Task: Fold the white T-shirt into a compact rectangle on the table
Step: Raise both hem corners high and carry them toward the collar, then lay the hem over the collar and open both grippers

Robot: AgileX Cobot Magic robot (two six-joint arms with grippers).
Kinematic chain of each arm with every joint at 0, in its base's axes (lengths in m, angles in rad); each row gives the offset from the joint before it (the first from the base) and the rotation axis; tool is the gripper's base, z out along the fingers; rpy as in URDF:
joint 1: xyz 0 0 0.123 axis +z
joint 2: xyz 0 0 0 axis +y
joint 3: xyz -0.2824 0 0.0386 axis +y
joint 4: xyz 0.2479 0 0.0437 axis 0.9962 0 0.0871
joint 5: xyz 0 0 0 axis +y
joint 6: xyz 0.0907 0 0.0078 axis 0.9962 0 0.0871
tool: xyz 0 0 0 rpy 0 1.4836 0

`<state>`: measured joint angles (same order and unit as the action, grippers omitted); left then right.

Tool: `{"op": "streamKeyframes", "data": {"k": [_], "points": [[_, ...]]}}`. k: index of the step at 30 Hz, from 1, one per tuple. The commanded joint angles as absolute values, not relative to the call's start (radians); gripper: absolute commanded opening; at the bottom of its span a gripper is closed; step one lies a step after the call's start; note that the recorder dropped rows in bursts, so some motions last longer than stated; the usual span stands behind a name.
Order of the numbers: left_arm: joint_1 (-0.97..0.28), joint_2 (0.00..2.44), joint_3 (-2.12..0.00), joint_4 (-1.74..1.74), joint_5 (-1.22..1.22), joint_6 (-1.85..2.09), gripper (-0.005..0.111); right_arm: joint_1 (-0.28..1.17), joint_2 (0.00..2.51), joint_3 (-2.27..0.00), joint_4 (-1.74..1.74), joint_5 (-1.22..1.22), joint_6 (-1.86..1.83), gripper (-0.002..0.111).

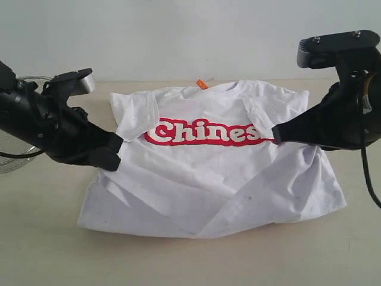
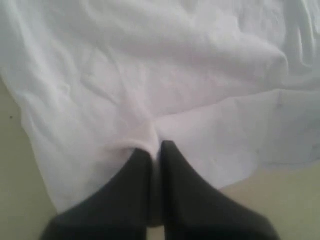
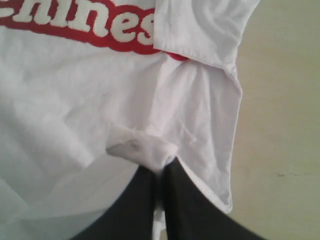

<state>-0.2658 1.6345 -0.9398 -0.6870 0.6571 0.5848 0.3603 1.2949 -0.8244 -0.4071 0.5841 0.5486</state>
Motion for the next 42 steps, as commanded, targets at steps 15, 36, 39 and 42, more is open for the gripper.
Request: {"op": "streamKeyframes", "data": {"k": [15, 36, 39, 42], "points": [[-0.260, 1.632, -1.025, -0.672, 0.453, 0.560, 0.005, 0.178, 1.383, -0.895, -0.502, 0.321, 0.648, 0.000], [-0.217, 1.789, -1.231, -0.669, 0.324, 0.575, 0.005, 0.103, 1.628, -1.166, -0.540, 0.236, 0.671, 0.000], [-0.200, 1.811, -1.253, -0.669, 0.296, 0.575, 0.005, 0.061, 1.666, -1.188, -0.540, 0.189, 0.671, 0.000], [-0.187, 1.834, -1.293, -0.669, 0.282, 0.575, 0.005, 0.031, 1.705, -1.219, -0.536, 0.148, 0.673, 0.000]]}}
